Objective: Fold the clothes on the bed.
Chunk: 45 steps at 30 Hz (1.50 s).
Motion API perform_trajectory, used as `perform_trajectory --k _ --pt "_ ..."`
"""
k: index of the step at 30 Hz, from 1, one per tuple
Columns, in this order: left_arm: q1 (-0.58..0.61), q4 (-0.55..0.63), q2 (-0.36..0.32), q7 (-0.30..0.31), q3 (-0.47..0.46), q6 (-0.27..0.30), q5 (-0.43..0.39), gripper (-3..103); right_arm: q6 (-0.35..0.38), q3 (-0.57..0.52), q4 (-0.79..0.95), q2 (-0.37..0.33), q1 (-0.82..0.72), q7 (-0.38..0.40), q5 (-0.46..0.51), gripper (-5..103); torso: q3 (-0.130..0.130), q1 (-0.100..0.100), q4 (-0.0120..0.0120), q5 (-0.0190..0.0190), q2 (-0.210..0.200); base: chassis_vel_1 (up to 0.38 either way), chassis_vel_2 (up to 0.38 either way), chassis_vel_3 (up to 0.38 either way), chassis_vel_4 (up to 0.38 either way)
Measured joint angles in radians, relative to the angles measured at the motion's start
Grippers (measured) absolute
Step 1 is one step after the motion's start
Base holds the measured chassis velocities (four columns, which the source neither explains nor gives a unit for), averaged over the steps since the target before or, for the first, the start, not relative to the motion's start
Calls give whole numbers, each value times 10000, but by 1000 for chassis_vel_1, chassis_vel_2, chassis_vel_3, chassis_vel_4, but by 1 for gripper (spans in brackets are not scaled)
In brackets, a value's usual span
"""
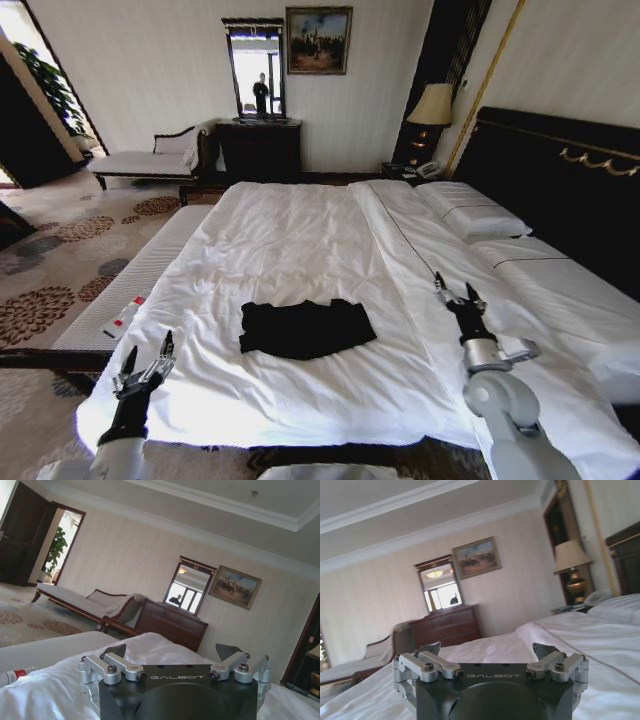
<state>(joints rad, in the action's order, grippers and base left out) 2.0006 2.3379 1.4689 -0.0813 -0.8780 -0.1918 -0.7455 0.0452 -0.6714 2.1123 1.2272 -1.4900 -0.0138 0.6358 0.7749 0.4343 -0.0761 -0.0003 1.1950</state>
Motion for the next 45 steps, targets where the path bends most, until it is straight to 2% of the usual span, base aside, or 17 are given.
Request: perform_trajectory --k 1,2,4,9,18,22,24,26,29,30,32,33,35,36,39,42,45 --pt "-32 97 -96 147 -9 101 133 100 -87 215 151 120 -303 -573 -348 100 0 0 -5 0 -1 0 0 0 0" --pt "-32 97 -96 147 -9 101 133 100 -87 215 151 120 -303 -573 -348 100 0 0 -5 0 -1 0 0 0 0" --pt "-130 430 -175 335 -3 355 304 100 -705 661 420 318 -1098 -2047 -1163 100 -1 -1 -9 -1 0 0 0 0 0" --pt "-194 814 41 393 88 524 735 100 -1230 765 440 163 -1435 -2900 -1575 100 -3 -1 -2 1 1 0 0 0 0" --pt "41 1189 589 616 26 398 1611 100 -875 578 1011 112 -1764 -2966 -594 100 -2 -1 -2 4 0 0 0 0 0" --pt "267 884 925 938 168 -149 2509 100 -1302 579 1037 210 -1988 -3196 -1025 100 -2 -2 -3 1 1 0 0 0 0" --pt "353 625 996 834 185 -469 2729 100 -1554 508 914 266 -2019 -3223 -1463 100 -2 -1 -4 2 0 0 0 0 0" --pt "400 580 1003 747 185 -494 2793 100 -1650 470 891 294 -2014 -3222 -1624 100 -2 -1 -3 3 0 0 0 0 0" --pt "464 535 1085 418 183 -334 3383 100 -1962 250 820 475 -1800 -2355 -3285 100 -2 -1 -1 4 1 0 0 0 0" --pt "464 535 1085 418 183 -334 3383 100 -1962 250 820 475 -1800 -2355 -3285 100 -2 -1 -1 4 1 0 0 0 0" --pt "302 675 1196 401 199 -43 3823 100 -1182 195 945 575 -1654 -254 -4257 100 -2 -1 -2 3 0 0 0 0 0" --pt "258 735 1216 376 220 35 3919 100 -821 211 1021 581 -1628 404 -4254 100 -2 -1 -5 3 0 0 0 0 0" --pt "225 956 1218 193 331 220 3989 100 -34 259 1239 569 -1590 1712 -3501 100 -1 0 -4 3 0 0 0 0 0" --pt "225 956 1218 193 331 220 3989 100 -34 259 1239 569 -1590 1712 -3501 100 -1 0 -4 3 0 0 0 0 0" --pt "242 1256 1195 16 646 608 3741 100 384 266 1460 557 -1581 2399 -2288 100 -1 -1 -3 5 0 0 0 0 0" --pt "186 1348 1212 41 827 907 3524 100 335 201 1483 598 -1578 2252 -2110 100 -1 -1 -1 4 1 0 0 0 0" --pt "55 1573 1188 172 973 1510 3357 100 -1022 -68 1240 732 -1539 1356 -2620 100 -1 -1 -3 3 0 0 0 0 0"
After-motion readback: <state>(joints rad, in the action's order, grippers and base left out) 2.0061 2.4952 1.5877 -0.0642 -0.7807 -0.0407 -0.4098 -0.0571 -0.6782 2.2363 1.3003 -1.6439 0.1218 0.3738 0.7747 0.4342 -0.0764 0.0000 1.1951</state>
